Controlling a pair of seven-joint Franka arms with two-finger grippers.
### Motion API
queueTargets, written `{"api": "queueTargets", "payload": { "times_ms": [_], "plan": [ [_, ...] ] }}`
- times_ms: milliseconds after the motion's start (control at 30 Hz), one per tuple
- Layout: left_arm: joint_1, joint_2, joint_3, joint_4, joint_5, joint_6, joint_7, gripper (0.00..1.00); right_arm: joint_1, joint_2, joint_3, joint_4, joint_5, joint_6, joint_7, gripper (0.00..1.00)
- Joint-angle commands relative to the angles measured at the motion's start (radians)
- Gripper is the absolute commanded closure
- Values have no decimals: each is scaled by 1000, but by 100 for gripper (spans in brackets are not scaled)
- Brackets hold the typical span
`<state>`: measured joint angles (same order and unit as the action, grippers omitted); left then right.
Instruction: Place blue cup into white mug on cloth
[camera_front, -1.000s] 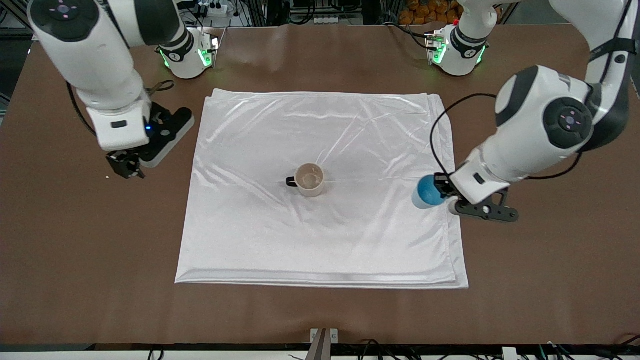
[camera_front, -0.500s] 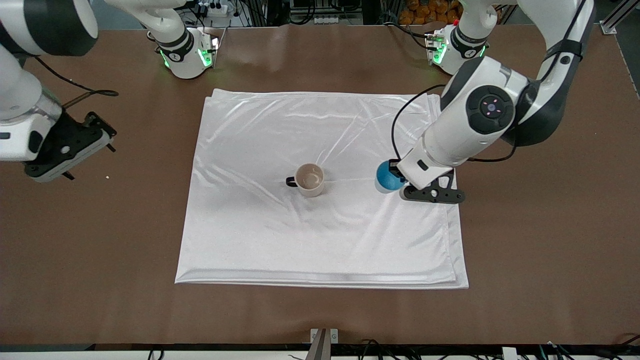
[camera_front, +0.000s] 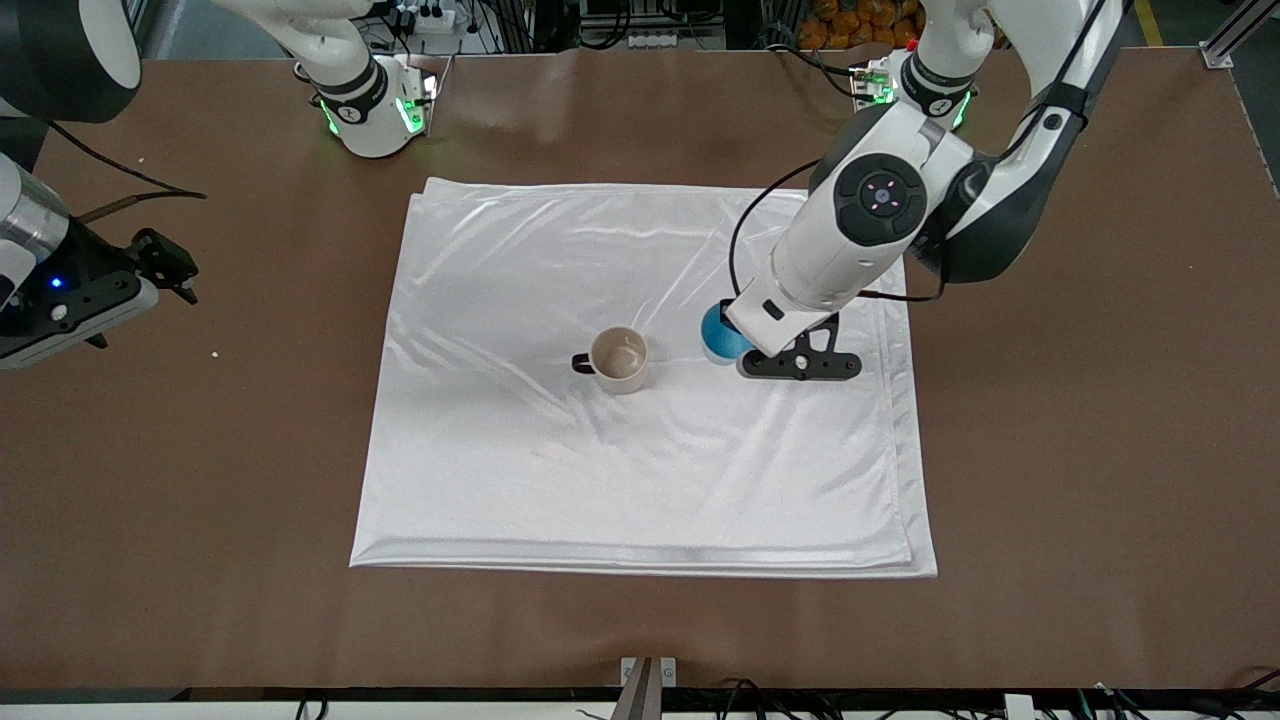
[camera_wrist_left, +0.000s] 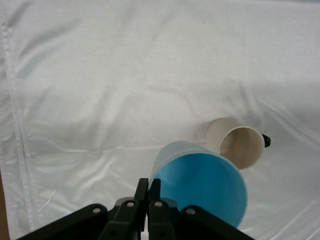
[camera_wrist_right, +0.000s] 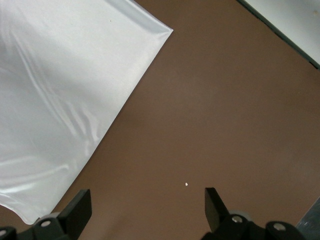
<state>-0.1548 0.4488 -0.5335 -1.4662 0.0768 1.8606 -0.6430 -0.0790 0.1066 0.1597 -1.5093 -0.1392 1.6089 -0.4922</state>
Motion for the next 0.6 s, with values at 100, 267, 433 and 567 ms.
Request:
{"api": "queueTargets", "payload": {
  "times_ms": [100,267,433,567],
  "plan": [
    [-72,54,10,14,8,66,-110,100,-21,1,17,37,21,-23,219,0],
    [-112,65,18,14,9,97,-141,100,-50,5,14,46,105,-21,299,0],
    [-178,83,56,14,27,123,-155,100,-59,5,14,46,118,-17,333,0],
    [-252,102,101,17,31,158,-173,100,-59,7,14,40,122,0,408,0]
  ]
}}
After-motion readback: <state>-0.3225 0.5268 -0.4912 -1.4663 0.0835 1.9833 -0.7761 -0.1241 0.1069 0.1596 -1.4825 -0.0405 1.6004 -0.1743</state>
